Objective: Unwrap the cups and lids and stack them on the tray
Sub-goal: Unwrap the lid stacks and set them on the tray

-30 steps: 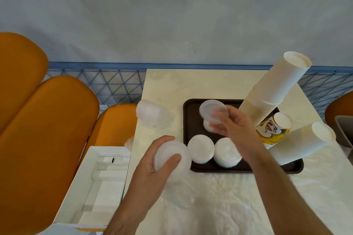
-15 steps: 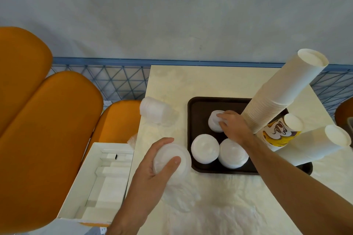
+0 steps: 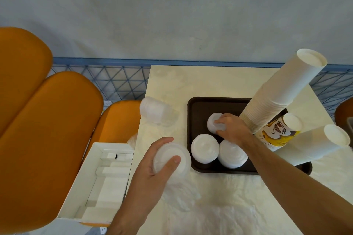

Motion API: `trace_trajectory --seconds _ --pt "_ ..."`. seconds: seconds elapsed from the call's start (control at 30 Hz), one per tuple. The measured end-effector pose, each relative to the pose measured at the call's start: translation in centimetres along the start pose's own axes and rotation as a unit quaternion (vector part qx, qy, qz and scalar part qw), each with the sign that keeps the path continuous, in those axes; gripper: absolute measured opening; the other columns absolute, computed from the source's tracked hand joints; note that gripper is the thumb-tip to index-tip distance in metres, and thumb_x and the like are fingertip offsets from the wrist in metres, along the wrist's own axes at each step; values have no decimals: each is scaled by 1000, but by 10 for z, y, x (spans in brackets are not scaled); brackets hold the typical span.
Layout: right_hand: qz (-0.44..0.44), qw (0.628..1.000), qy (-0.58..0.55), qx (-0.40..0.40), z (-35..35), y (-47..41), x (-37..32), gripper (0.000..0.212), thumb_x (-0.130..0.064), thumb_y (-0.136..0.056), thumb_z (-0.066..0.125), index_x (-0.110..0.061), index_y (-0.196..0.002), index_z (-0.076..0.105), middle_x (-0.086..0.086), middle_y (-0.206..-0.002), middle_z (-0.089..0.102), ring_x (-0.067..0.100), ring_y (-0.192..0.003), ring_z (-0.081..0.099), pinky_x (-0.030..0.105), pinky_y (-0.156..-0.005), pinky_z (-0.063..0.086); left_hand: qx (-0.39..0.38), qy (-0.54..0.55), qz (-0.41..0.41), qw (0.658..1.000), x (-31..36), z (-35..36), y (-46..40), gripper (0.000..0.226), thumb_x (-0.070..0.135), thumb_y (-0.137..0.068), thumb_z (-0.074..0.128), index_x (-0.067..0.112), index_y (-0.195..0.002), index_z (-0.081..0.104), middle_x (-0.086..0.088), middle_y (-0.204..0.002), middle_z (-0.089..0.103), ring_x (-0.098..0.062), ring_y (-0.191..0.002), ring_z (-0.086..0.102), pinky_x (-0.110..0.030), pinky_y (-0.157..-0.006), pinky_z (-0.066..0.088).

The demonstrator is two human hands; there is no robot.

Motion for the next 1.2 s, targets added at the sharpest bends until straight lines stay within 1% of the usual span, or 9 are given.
trace_trajectory --seconds 0.1,0.23,0.3,0.37,0.47,0.8,0.93,1.07,1.2 --pt "-2 999 -31 42 -10 6 -7 42 -33 -96 66 -24 -136 60 -1 -148 50 20 -131 50 33 -106 46 1 2 4 1000 1 -1 1 41 60 -69 61 72 -106 49 46 -108 50 16 -106 49 -10 -73 49" --pt "-13 958 -252 139 -42 41 -40 15 -24 -97 65 -26 -110 71 -10 -115 69 7 -99 64 18 -80 49 7 -1 11 1000 1 -1 2 40 60 -70 61 73 -105 49 48 -108 50 17 -106 49 -10 -75 48" --pt "-41 923 -366 113 -58 73 -66 10 -21 -96 67 -27 -99 75 -14 -94 73 4 -83 68 16 -69 51 3 -5 11 1000 3 1 2 41 61 -69 59 69 -108 51 49 -107 49 21 -103 47 -7 -68 46" --pt "-93 892 -439 62 -66 107 -92 11 -17 -94 70 -26 -95 76 -10 -87 74 8 -80 70 22 -73 57 -2 -11 13 1000 5 3 3 42 60 -69 59 61 -111 52 52 -104 47 22 -102 46 -4 -65 46" --pt "-133 889 -437 31 -63 141 -115 11 -16 -93 71 -24 -98 76 -11 -88 73 11 -83 69 24 -77 58 -6 -17 24 1000 10 7 4 40 56 -73 59 59 -112 49 56 -100 45 29 -98 43 2 -60 42" --pt "-136 922 -350 93 -53 164 -117 2 -20 -92 73 -21 -94 72 -14 -83 70 6 -84 67 18 -76 57 -19 -34 18 999 14 12 11 36 58 -74 58 59 -108 49 50 -99 49 29 -97 44 4 -59 40" --pt "-123 927 -340 98 -52 167 -119 7 -18 -94 69 -23 -91 66 -13 -81 68 5 -85 65 15 -74 55 -14 -35 9 999 14 11 13 38 60 -71 57 58 -108 49 42 -104 48 14 -97 51 2 -59 42" --pt "-89 906 -401 97 -51 164 -116 12 -14 -96 64 -25 -92 62 -12 -79 68 10 -79 67 19 -68 56 -12 -18 11 1000 16 9 13 39 59 -70 59 56 -108 50 40 -102 52 10 -97 54 -3 -59 44" --pt "-79 865 -496 -4 -48 162 -115 17 -23 -93 71 -25 -110 69 -4 -94 74 17 -91 72 36 -83 62 -16 -22 15 1000 16 8 12 38 57 -71 60 55 -108 50 37 -104 52 15 -96 53 1 -58 42"
Point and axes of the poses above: each hand's wrist, its own y-axis away from the middle knuckle, its own z-axis out of the palm, x = y × z, the point moved 2 cm from there along -y, towards the middle knuckle
